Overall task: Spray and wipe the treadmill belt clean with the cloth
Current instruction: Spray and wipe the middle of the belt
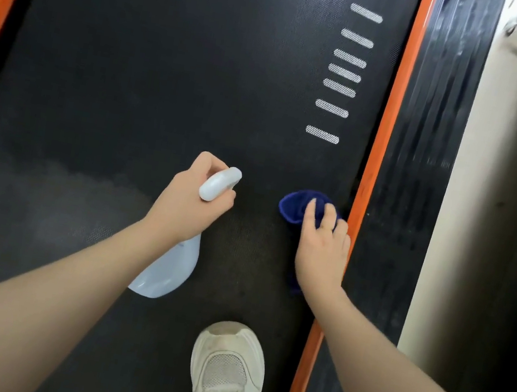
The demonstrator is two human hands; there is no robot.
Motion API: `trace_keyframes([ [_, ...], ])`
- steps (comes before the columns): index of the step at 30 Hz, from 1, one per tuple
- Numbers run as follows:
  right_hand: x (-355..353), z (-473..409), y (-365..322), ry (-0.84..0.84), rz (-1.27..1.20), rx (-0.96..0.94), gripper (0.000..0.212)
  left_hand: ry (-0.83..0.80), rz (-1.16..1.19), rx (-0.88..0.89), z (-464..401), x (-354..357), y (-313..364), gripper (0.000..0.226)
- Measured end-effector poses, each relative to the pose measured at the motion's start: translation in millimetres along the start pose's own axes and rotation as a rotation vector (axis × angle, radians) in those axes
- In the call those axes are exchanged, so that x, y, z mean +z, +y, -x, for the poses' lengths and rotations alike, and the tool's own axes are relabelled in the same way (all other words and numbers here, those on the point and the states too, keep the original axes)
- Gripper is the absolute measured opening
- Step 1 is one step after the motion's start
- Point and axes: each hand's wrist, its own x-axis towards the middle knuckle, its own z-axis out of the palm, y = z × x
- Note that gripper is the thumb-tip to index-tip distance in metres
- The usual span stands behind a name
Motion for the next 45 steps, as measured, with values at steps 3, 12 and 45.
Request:
trace_keyframes([
  [3,-17,-53,-21,0.001,-0.121,0.201,0.057,0.024,0.007,0.011,-1,-2,-2,0.023],
  [12,-3,-45,-23,0.126,-0.128,-0.464,0.054,0.040,0.024,-0.156,16,-17,-25,0.018],
  [45,-65,-51,-210,-0.194,-0.400,-0.474,0.057,0.696,0.217,-0.494,67,-162,-145,0.020],
])
